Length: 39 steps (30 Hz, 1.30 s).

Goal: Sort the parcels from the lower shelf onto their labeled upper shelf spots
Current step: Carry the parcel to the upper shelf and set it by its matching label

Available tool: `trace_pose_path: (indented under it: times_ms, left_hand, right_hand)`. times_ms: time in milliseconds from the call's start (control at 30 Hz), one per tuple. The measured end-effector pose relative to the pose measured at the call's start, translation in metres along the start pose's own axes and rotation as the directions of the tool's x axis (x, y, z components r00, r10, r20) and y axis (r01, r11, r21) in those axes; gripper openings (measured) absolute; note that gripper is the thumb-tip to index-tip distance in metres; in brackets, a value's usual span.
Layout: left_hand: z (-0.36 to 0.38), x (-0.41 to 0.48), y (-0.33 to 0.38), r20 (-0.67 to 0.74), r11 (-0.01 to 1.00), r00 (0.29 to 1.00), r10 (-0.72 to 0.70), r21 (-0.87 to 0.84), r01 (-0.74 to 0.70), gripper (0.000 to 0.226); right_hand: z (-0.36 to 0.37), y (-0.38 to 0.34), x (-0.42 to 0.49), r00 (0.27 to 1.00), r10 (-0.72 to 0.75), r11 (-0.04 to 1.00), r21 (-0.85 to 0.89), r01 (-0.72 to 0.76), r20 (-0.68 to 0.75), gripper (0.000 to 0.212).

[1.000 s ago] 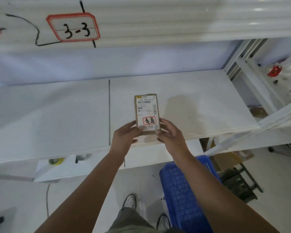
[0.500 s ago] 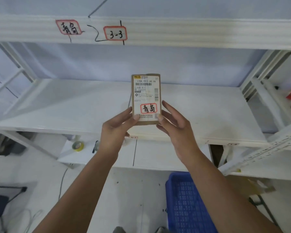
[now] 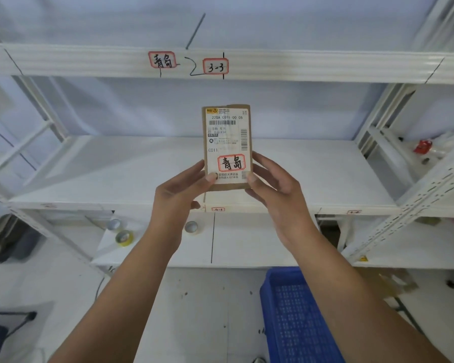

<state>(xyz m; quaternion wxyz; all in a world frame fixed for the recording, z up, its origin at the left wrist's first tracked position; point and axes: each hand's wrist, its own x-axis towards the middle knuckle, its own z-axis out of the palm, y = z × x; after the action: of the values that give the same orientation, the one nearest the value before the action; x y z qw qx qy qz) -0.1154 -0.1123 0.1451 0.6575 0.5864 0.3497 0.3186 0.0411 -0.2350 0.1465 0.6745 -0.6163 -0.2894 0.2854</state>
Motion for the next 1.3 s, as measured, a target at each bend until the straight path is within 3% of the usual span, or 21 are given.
trace_pose_path:
  times_ms: [133, 333, 467, 733, 900, 1067, 1300]
  left_hand:
    - [-0.015, -0.011, 0.004, 0.019, 1.000, 1.000, -0.001, 0.005, 0.000, 0.057]
    - [-0.032, -0.023, 0.006, 0.037, 1.000, 0.999, -0.007, 0.012, 0.006, 0.048]
    - [-0.037, -0.034, 0.017, 0.039, 1.000, 0.999, 0.019, 0.009, -0.019, 0.057]
    - [-0.056, -0.027, 0.072, 0.047, 0.985, 0.984, 0.169, 0.032, -0.171, 0.038]
    - [-0.066, -0.005, 0.120, 0.095, 0.964, 0.960, 0.262, 0.013, -0.264, 0.059]
    - [-0.073, 0.023, 0.161, 0.126, 0.956, 0.948, 0.292, -0.029, -0.291, 0.048]
    - [-0.083, 0.071, 0.197, 0.107, 0.916, 0.926, 0.362, 0.145, -0.375, 0.078]
  right_hand:
    - [0.011, -0.005, -0.020, 1.000, -0.021, 0.999, -0.030, 0.021, -0.020, 0.045]
    - [0.026, -0.013, -0.042, 0.999, -0.029, 0.996, -0.084, 0.026, -0.045, 0.040]
    - [0.034, -0.022, -0.050, 0.995, -0.074, 0.992, -0.107, 0.066, -0.066, 0.037]
    - [0.053, -0.075, -0.036, 0.982, -0.186, 0.969, -0.171, 0.178, -0.030, 0.036]
    - [0.071, -0.115, -0.009, 0.953, -0.303, 0.902, -0.320, 0.288, 0.004, 0.035]
    - [0.088, -0.151, 0.025, 0.922, -0.386, 0.856, -0.368, 0.363, 0.011, 0.037]
    - [0.093, -0.175, 0.085, 0.954, -0.286, 0.918, -0.261, 0.300, 0.092, 0.055]
